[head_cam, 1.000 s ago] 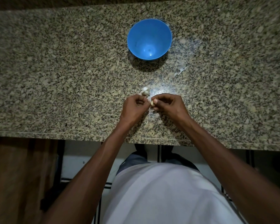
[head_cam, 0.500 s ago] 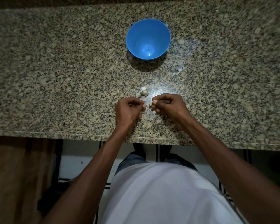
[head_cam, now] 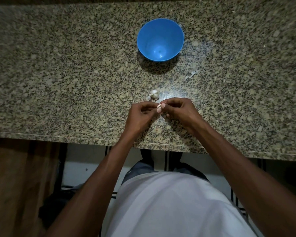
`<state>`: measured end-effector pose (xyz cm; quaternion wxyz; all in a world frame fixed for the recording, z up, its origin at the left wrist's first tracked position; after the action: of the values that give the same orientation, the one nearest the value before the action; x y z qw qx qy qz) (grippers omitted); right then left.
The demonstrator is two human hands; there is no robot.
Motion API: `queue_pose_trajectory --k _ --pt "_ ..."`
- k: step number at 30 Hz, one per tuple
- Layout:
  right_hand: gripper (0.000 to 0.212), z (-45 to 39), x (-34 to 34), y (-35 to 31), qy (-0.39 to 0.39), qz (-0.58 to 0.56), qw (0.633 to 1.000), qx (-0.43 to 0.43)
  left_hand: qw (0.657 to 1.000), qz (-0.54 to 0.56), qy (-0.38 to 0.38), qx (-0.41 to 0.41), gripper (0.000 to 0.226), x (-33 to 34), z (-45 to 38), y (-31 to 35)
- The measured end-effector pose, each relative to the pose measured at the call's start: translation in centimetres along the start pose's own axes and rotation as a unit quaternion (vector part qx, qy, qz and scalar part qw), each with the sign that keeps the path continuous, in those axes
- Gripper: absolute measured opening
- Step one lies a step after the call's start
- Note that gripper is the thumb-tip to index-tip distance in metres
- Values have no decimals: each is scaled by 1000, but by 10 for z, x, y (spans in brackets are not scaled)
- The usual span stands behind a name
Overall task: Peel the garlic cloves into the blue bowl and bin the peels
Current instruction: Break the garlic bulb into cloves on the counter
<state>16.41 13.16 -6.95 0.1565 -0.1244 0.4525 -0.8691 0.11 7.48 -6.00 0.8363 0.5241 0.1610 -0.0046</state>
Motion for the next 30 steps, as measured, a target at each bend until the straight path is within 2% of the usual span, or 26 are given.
queue_pose_trajectory --k 6,10,14,19,25,27,30 --pt "16 4 -1 -4 29 59 997 -40 978 -190 35 82 18 -1 1 19" --pt "14 4 0 -7 35 69 995 -58 957 -257 32 132 17 3 3 31" --pt "7 1 -2 -12 46 114 989 -84 954 -271 15 129 15 6 0 32" --pt "5 -2 3 -25 21 211 971 -112 965 -247 -43 74 20 12 -2 21" --pt "18 11 27 -41 -25 370 902 -222 953 -276 -114 50 21 14 -1 15" --pt "17 8 27 -40 -49 377 901 -210 947 -286 -137 62 21 14 -1 17" --pt "12 -1 20 -31 -93 343 925 -137 938 -295 -153 95 19 14 2 23"
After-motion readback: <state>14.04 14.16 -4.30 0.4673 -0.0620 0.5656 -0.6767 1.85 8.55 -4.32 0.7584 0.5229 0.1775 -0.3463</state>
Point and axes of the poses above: each hand's wrist, its own z-axis away from the middle knuckle, its own x-axis out of the palm, y = z × x, the point moved 9 cm from there along -z, towards the middle knuckle, and after that the axes turned 3 degrees about -z, right-handed, at the moved point
